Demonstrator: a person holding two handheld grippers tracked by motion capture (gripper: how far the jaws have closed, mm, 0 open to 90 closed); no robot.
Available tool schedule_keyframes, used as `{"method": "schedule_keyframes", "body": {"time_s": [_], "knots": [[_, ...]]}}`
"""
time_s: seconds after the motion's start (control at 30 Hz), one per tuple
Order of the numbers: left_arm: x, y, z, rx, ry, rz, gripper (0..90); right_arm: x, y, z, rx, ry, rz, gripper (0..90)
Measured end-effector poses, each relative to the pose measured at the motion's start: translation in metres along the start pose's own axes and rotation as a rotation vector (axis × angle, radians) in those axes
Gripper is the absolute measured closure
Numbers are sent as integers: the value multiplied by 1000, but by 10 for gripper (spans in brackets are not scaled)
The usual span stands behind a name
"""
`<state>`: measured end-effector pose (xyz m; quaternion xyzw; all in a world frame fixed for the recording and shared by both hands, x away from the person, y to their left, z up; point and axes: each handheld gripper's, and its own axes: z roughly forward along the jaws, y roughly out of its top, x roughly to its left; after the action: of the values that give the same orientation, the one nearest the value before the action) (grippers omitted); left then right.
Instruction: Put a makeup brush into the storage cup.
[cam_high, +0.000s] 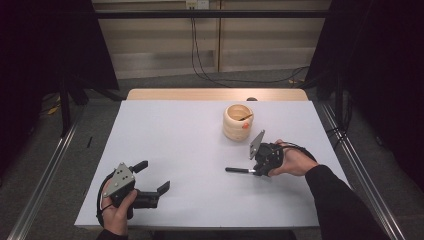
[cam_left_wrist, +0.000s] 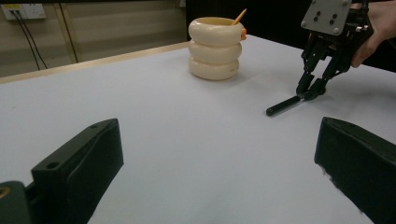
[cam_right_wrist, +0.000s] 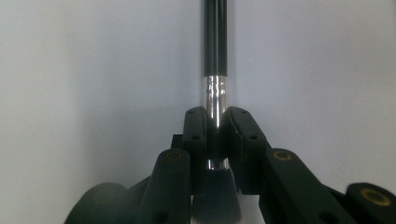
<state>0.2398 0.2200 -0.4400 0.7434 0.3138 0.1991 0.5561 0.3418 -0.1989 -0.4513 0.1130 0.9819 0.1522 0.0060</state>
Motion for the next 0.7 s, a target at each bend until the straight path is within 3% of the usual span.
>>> {"method": "schedule_keyframes", "body": {"time_s": [0.03,0.07,0.1,0.13,0.47,0.7], "knots": [[0,0,0,0,1,0,10,1,-1,0,-1,-2,21,780],[0,0,0,0,1,-1,10,0,-1,0,-10,-2,11,780],[0,0,0,2,1,1,10,2,-2,-1,1,-1,56,780],[0,0,0,3,0,6,10,1,-2,-1,-9,3,46,780],[0,0,0,-3,-3,-3,10,0,-6,-3,-21,17,105,781],[0,0,0,1,2,-1,10,1,-17,-8,-71,22,141,781]]}}
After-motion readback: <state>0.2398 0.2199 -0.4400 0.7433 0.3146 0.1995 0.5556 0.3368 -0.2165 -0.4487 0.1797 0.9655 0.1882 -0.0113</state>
